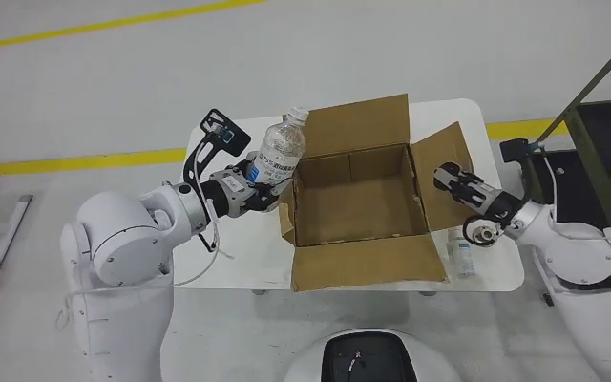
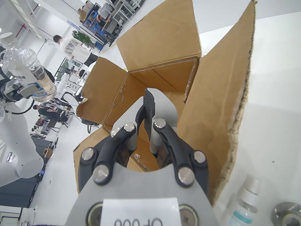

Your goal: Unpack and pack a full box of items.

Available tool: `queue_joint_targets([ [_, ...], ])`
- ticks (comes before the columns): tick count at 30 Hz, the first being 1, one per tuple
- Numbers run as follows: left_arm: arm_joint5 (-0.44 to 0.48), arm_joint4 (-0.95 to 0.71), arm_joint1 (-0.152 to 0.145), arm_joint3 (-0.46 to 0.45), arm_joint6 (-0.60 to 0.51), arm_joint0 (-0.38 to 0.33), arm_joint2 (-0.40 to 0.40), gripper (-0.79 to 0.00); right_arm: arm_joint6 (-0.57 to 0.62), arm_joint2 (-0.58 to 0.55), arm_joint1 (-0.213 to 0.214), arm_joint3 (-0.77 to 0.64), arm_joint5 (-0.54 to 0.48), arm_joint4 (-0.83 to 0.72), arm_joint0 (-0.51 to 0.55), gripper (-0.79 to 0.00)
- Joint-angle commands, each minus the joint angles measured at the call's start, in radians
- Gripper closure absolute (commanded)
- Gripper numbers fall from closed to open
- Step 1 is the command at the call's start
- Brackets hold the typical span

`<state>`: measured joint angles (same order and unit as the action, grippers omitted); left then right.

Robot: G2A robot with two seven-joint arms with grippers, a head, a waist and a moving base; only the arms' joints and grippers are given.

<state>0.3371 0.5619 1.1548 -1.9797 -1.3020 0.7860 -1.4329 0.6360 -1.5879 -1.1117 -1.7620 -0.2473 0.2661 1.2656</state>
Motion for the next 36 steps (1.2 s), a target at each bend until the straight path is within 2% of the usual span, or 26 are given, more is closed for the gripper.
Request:
queue_joint_targets([
  [1, 0.000, 0.000, 0.000, 0.000, 0.000, 0.000, 0.000, 0.000, -0.004, -0.004, 0.001, -0.001, 0.005, 0.003, 0.004, 0.000],
  [6, 0.000, 0.000, 0.000, 0.000, 0.000, 0.000, 0.000, 0.000, -0.020, -0.010, 0.004, -0.014, 0.009, 0.016, 0.014, 0.000],
  [11, -0.038, -0.090, 0.004, 0.009, 0.092, 0.016, 0.037, 0.000, -0.048, -0.018, 0.006, -0.012, 0.008, 0.023, 0.020, 0.000],
  [12, -0.050, -0.144, 0.009, 0.021, 0.122, 0.008, 0.061, 0.000, -0.059, -0.021, 0.006, -0.013, 0.012, 0.026, 0.022, 0.000],
  [13, -0.077, -0.267, 0.019, 0.046, 0.193, -0.006, 0.093, 0.000, -0.072, -0.024, 0.006, -0.015, 0.016, 0.025, 0.024, 0.000],
  [15, -0.095, -0.359, 0.028, 0.085, 0.230, -0.038, 0.142, 0.000, -0.080, -0.029, 0.007, -0.020, 0.018, 0.026, 0.027, 0.000],
  [20, -0.196, -0.534, 0.062, 0.236, 0.290, -0.155, 0.304, 0.000, -0.093, -0.049, 0.010, -0.037, 0.026, 0.030, 0.041, 0.000],
  [23, -0.274, -0.595, 0.076, 0.324, 0.314, -0.178, 0.365, 0.000, -0.102, -0.063, 0.011, -0.046, 0.032, 0.026, 0.055, 0.000],
  [29, -0.447, -0.646, 0.085, 0.432, 0.396, -0.146, 0.393, 0.000, -0.107, -0.095, 0.015, -0.061, 0.034, 0.016, 0.086, 0.000],
  [36, -0.451, -0.643, 0.085, 0.433, 0.397, -0.145, 0.394, 0.000, -0.105, -0.104, 0.018, -0.070, 0.036, 0.007, 0.100, 0.000],
])
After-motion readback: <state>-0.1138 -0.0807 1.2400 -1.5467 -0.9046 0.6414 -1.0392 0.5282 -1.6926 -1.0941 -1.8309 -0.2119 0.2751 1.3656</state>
